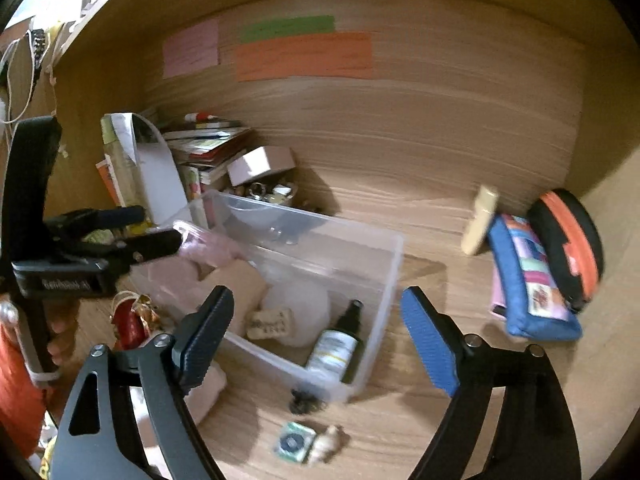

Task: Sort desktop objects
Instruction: 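Withdraw both open tools from the bin, then grasp the red gold-corded pouch with the left tool while the right tool grasps the small white shell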

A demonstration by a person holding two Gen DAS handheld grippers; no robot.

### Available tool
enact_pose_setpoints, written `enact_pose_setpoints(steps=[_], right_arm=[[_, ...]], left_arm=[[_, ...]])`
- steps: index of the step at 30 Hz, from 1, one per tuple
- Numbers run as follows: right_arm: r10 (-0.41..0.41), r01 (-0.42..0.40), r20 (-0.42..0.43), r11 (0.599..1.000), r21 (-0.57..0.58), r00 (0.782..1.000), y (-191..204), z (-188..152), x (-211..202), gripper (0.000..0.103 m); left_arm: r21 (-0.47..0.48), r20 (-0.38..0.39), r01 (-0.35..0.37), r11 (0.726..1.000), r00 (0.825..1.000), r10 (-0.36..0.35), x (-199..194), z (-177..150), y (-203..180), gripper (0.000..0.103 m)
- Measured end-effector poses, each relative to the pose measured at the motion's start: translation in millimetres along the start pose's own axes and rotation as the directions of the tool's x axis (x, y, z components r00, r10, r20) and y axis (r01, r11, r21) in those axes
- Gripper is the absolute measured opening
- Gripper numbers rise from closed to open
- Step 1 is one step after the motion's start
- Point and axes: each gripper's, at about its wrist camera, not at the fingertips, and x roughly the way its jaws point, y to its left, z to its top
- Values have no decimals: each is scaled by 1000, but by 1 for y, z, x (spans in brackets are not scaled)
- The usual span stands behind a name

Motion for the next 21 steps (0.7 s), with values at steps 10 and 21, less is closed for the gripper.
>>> enact_pose_setpoints(steps=[10, 21], right_arm=[[-57, 59, -35, 997, 57, 998, -25, -27, -23, 87], [-81, 82, -31, 996, 38, 996, -24, -55, -44, 88]], left_arm=[[-8, 118, -112, 994, 987, 113, -64, -14, 12, 99], [29, 140, -192, 981, 972, 186, -107, -58, 21, 102]])
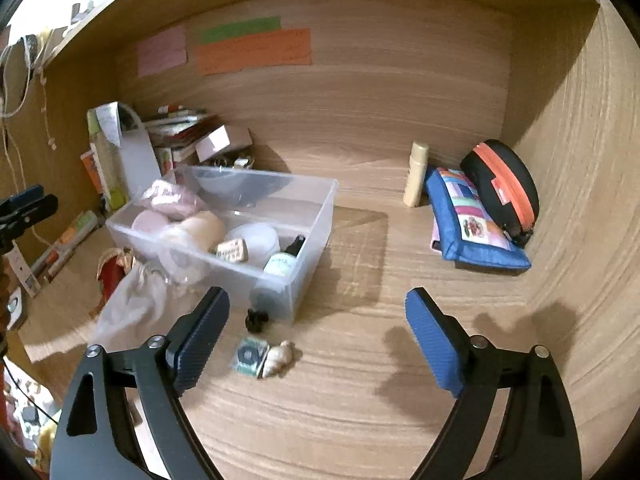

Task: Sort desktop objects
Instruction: 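Grasp the red gold-corded pouch with the left tool while the right tool grasps the small white shell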

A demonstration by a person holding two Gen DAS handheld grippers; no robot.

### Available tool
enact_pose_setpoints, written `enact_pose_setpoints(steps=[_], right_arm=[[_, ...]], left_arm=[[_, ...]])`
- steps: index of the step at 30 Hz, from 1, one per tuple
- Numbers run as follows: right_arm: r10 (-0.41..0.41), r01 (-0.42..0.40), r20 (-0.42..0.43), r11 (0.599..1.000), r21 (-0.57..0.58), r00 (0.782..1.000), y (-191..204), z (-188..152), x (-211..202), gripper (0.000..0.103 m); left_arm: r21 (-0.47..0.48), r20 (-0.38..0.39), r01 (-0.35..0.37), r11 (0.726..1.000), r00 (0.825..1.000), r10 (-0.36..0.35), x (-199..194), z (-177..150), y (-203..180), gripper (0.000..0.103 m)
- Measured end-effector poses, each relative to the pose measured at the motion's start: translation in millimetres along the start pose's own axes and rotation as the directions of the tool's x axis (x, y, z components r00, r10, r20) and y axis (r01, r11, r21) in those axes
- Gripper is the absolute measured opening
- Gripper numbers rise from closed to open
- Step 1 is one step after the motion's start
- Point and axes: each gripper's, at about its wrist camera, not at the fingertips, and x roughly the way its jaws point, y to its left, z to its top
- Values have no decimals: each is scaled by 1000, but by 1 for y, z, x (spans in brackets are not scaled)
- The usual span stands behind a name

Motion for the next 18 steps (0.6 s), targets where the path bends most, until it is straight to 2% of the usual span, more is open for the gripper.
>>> enact_pose_setpoints(steps=[7, 12, 18], right_arm=[[-16, 12, -62, 998, -61, 998, 10, -25, 14, 88], [-32, 24, -99, 996, -82, 995, 4, -36, 23, 88], [-24, 16, -142, 998, -54, 990, -9, -39, 36, 86]], left_arm=[[17, -97, 8, 1000, 995, -6, 9, -35, 5, 102], [18, -220, 51, 999, 974, -46, 36, -62, 2, 102], [135, -222, 117, 984, 971, -85, 54, -60, -23, 102]])
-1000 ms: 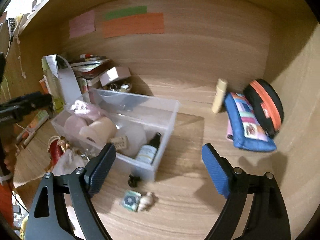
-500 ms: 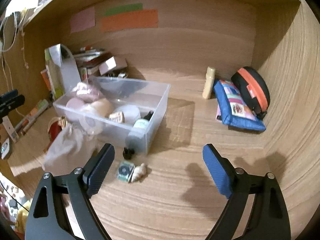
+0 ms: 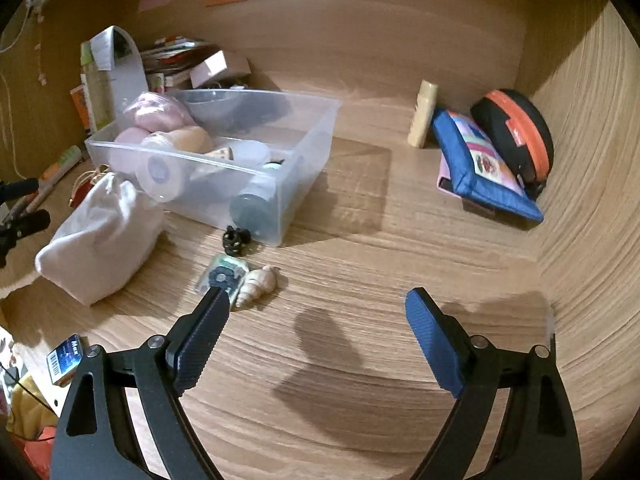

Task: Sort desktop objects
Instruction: 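Grasp the red gold-corded pouch with the left tool while the right tool grasps the small white shell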

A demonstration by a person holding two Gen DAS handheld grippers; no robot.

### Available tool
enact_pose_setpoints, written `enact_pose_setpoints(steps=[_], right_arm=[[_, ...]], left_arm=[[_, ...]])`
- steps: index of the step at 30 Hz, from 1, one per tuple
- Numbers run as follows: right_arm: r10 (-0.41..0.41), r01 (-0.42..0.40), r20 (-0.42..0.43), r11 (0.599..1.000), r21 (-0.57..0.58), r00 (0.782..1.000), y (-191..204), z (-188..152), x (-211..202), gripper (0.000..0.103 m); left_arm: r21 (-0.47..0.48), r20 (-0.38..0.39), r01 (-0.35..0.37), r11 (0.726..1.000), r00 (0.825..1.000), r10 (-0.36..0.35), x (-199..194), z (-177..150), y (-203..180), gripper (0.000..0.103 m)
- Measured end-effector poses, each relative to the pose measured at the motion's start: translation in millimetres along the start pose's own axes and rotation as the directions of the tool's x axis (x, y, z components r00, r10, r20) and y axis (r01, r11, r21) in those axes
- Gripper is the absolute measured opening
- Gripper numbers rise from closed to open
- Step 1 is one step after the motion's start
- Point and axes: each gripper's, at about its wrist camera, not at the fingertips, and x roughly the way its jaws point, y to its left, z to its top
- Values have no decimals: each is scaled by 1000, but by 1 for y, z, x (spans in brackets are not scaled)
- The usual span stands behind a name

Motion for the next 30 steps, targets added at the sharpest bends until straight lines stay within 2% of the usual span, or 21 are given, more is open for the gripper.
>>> enact_pose_setpoints(steps=[4, 9, 11, 13, 15, 19, 23, 26, 27, 28, 29, 30], right_arm=[[5, -5, 5, 1000, -9, 1000, -3, 3, 3, 85], [58, -60, -54, 997, -37, 997, 2, 6, 17, 69], [59, -64, -72, 996, -61, 996, 8, 7, 23, 69], [55, -63, -87, 994, -85, 995, 13, 7, 28, 63], [65, -75, -109, 993, -96, 992, 17, 8, 34, 56], [81, -94, -132, 991, -95, 988, 21, 11, 41, 55], [110, -125, -147, 987, -97, 983, 25, 14, 46, 40], [119, -133, -146, 987, -92, 982, 25, 15, 47, 37], [123, -136, -144, 987, -90, 982, 25, 15, 47, 34], [131, -144, -144, 986, -86, 981, 25, 14, 48, 32], [139, -152, -144, 985, -84, 980, 25, 15, 48, 27], [140, -153, -141, 984, -86, 980, 26, 14, 48, 23]], left_arm=[[70, -42, 1, 998, 999, 2, 17, 10, -7, 102], [131, -109, 52, 990, 993, -38, 37, 17, -12, 102], [147, -131, 34, 988, 991, -15, 46, 17, -15, 102], [159, -139, 4, 987, 990, 18, 52, 18, -16, 102], [160, -151, 22, 987, 989, 2, 57, 19, -17, 102], [173, -148, 32, 984, 989, -6, 61, 22, -21, 102], [160, -148, 54, 986, 989, -31, 68, 24, -19, 102], [135, -148, 73, 988, 988, -53, 68, 21, -14, 102], [129, -144, 73, 989, 988, -54, 67, 21, -13, 98], [123, -143, 84, 989, 988, -66, 65, 20, -11, 86], [113, -146, 95, 989, 986, -78, 64, 20, -8, 79], [104, -150, 98, 990, 985, -82, 65, 20, -6, 78]])
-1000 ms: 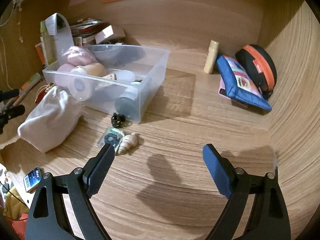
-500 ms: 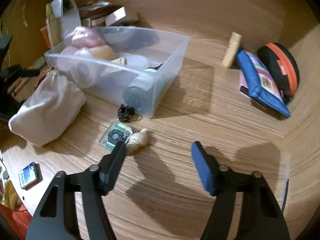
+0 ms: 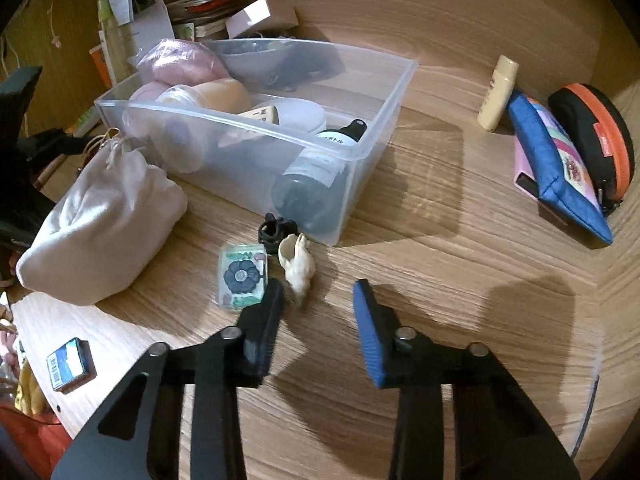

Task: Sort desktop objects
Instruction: 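Grasp the red gold-corded pouch with the left tool while the right tool grasps the small white shell, then carry the red pouch and white shell into the clear bin and release both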

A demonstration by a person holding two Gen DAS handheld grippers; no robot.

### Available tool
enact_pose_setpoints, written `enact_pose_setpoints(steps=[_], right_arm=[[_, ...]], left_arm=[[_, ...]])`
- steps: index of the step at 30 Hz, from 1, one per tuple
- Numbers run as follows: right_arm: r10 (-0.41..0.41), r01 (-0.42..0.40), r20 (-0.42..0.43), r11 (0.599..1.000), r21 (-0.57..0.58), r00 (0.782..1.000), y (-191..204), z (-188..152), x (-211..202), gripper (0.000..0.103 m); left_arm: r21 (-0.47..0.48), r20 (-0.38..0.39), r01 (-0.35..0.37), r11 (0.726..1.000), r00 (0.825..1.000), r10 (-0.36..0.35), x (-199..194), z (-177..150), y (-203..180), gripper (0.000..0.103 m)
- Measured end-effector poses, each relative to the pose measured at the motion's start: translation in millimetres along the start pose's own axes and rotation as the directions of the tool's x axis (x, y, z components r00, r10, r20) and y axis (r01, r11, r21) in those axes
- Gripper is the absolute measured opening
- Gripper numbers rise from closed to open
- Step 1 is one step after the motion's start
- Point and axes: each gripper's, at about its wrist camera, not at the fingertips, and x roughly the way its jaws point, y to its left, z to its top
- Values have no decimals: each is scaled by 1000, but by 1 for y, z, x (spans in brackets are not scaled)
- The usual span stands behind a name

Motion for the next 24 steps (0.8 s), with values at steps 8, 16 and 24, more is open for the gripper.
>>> enact_pose_setpoints(steps=[8, 16, 24], right_arm=[[-3, 3, 26, 1000, 5, 1000, 3, -1, 0, 12], [-4, 1, 85, 999, 38, 996, -3, -3, -19, 11], [-13, 8, 123, 999, 42, 992, -3, -6, -35, 11]], left_arm=[[-90, 47, 24, 996, 999, -19, -15, -3, 20, 45], [-147, 148, 48, 988, 989, -26, -56, -5, 33, 44], [-185, 242, 65, 981, 970, -19, -97, 1, 34, 44]])
